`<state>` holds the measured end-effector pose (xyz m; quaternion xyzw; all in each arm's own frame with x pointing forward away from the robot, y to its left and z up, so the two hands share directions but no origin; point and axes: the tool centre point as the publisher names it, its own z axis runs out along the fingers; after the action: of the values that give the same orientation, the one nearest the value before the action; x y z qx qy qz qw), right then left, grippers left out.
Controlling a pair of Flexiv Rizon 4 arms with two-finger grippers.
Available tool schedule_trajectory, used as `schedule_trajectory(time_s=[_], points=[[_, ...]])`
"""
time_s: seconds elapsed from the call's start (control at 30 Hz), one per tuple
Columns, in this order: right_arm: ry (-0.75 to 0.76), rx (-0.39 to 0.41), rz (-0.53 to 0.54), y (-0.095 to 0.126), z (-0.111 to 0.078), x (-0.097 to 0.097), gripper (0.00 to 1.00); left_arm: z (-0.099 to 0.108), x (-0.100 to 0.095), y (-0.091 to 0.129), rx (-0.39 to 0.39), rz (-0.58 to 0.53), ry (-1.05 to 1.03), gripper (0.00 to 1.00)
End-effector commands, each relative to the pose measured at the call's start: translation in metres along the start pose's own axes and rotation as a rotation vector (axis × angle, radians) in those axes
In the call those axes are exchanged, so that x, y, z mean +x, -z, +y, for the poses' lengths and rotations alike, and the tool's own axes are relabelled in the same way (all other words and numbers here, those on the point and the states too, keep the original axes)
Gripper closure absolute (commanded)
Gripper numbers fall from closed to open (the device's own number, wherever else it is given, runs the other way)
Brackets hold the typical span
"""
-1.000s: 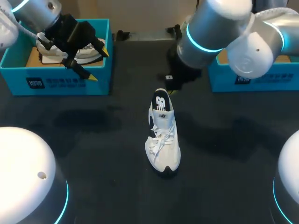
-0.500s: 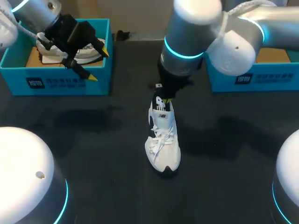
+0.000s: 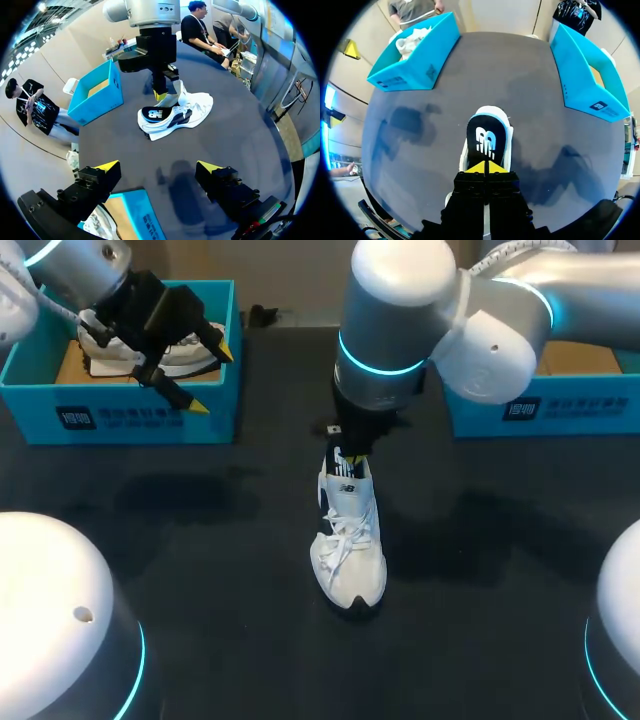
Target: Take the shoe out of the shoebox, open the shoe tongue, remove and reinsert the insole, then place the shoe into the shoebox
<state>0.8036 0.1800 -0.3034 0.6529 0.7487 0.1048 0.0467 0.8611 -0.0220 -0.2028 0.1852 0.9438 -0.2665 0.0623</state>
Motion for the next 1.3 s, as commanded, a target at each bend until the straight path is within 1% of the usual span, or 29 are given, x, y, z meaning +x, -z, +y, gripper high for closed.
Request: schedule_trajectory(time_s=[0.03,0.17,0.27,0.43,0.6,0.87,1.07,1.2,1.3], points=[[-0.001,-0.01,-0.001,-0.015,0.005,0.003,1.0,0.0,0.001,0.001,-0.003,0.0,0.0,0.0],[-0.001,-0.005,-0.02,-0.027,0.008,0.002,1.0,0.0,0.001,0.001,-0.003,0.0,0.0,0.0],[-0.001,0.0,-0.016,-0.031,0.007,0.002,1.0,0.0,0.001,0.001,-0.003,0.0,0.0,0.0],[-0.009,0.018,-0.019,-0.035,0.001,0.001,1.0,0.0,0.001,0.001,-0.003,0.0,0.0,0.0],[-0.025,0.042,-0.019,-0.044,-0.008,0.0,1.0,0.0,0.001,0.001,-0.003,0.0,0.0,0.0],[-0.029,0.076,0.013,-0.069,-0.01,0.004,1.0,0.0,0.001,0.001,-0.003,0.0,0.0,0.0],[-0.038,0.11,0.008,-0.085,-0.016,0.001,1.0,0.0,0.001,0.001,-0.003,0.0,0.0,0.0],[-0.043,0.119,-0.003,-0.088,-0.018,-0.001,1.0,0.0,0.001,0.001,-0.003,0.0,0.0,0.0],[-0.037,0.098,-0.031,-0.077,-0.014,-0.002,1.0,0.0,0.001,0.001,-0.003,0.0,0.0,0.0]])
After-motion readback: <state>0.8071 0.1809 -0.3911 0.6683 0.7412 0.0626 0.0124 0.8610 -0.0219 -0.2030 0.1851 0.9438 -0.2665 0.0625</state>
